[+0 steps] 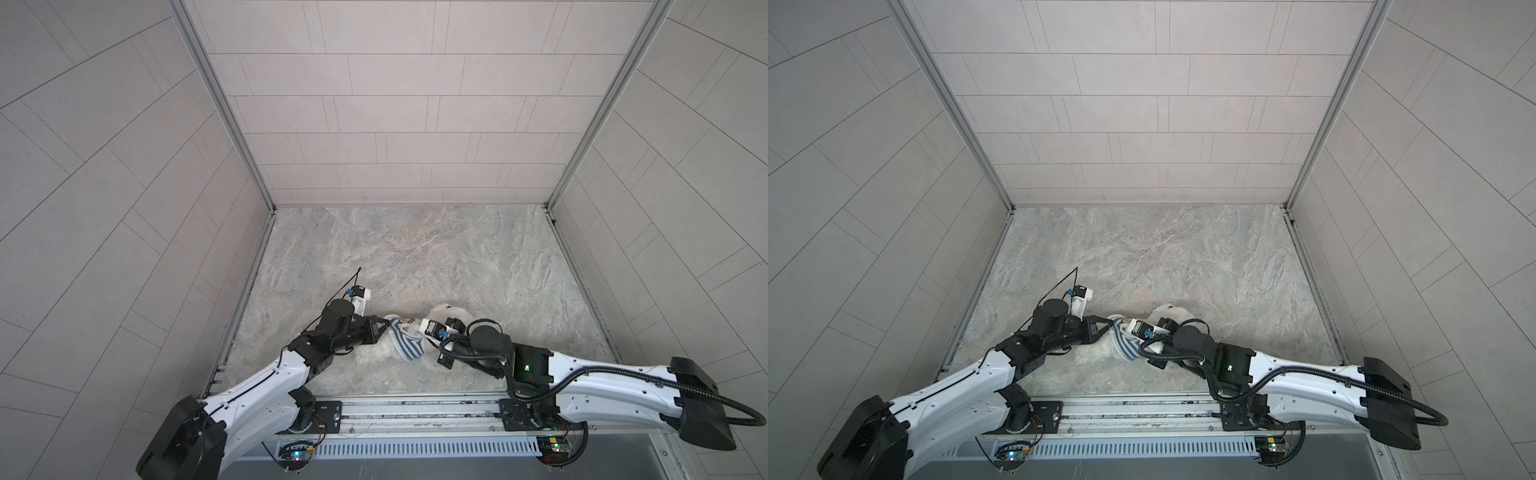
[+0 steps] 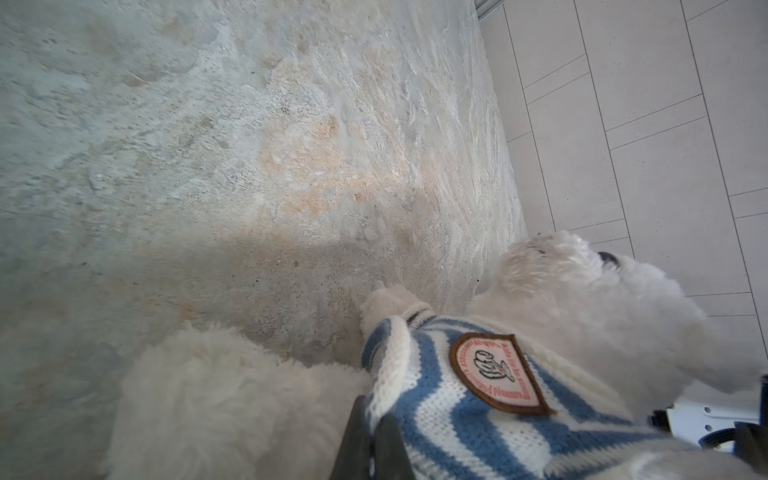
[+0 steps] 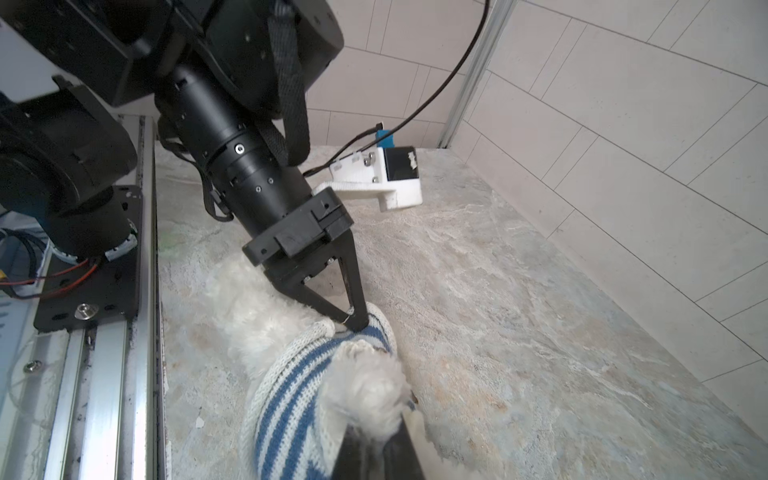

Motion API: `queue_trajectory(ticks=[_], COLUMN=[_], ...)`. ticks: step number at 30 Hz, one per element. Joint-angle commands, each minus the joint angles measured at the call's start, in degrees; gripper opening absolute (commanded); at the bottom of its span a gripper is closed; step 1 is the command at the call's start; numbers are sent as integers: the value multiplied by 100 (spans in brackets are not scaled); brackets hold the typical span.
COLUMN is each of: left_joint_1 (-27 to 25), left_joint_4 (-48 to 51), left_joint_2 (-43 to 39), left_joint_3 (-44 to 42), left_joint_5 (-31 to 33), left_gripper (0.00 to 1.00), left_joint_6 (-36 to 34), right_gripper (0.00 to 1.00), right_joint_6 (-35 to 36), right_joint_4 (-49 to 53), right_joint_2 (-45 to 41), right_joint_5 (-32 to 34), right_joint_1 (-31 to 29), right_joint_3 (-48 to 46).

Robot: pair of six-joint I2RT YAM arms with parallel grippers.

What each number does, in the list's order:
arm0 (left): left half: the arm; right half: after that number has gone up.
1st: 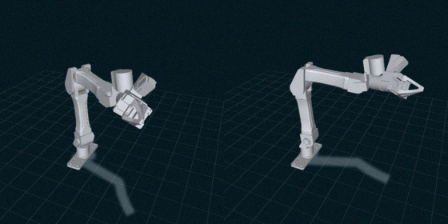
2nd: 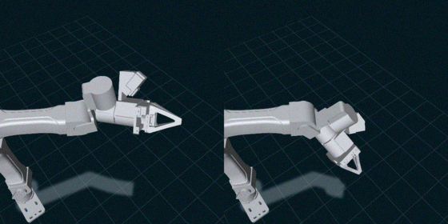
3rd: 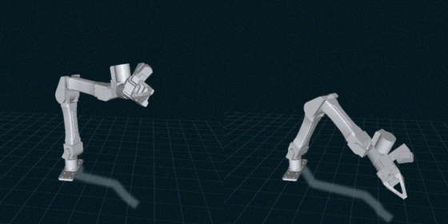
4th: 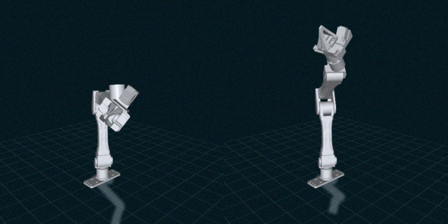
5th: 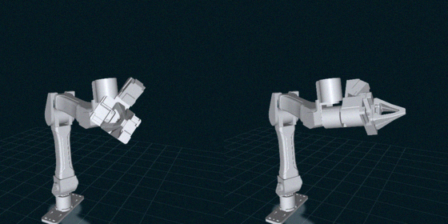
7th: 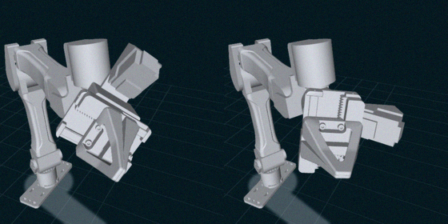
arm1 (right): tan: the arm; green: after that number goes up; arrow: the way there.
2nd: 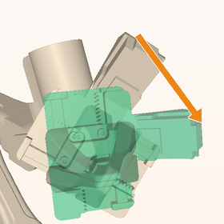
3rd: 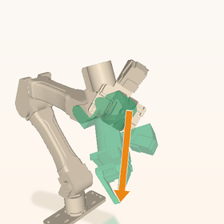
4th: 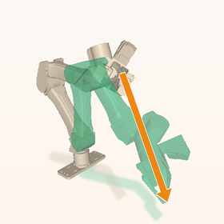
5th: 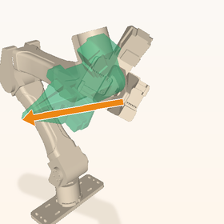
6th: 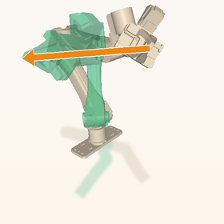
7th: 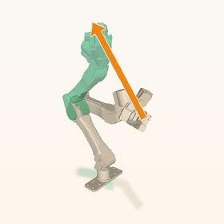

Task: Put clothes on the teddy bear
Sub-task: 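Lift the bear upright with both grippers holding the sweater and paw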

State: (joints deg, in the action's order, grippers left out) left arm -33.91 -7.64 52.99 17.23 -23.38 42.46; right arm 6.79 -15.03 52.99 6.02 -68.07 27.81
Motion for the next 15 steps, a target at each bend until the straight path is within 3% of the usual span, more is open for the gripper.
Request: queue_trajectory(ticks=[1, 4, 8, 14, 15], left_joint_1=[86, -100, -540, -590, -590], left_joint_4=[593, 336, 344, 449, 512], left_joint_2=[-38, -191, -643, -1129, -1210], left_joint_3=[-37, 87, 302, 237, 243], left_joint_5=[686, 389, 530, 647, 633], left_gripper=[0, 0, 0, 1, 5], left_joint_6=[-227, -417, -727, -721, -745], right_gripper=[0, 0, 0, 0, 0], right_joint_6=[-206, -193, -303, -451, -482], right_joint_4=[-984, -662, -497, 66, 134], right_joint_2=[-228, 137, 510, 743, 748], right_joint_5=[42, 442, 940, 1370, 1352], right_joint_1=[13, 13, 22, 56, 82], right_joint_3=[183, 506, 812, 1334, 1377])
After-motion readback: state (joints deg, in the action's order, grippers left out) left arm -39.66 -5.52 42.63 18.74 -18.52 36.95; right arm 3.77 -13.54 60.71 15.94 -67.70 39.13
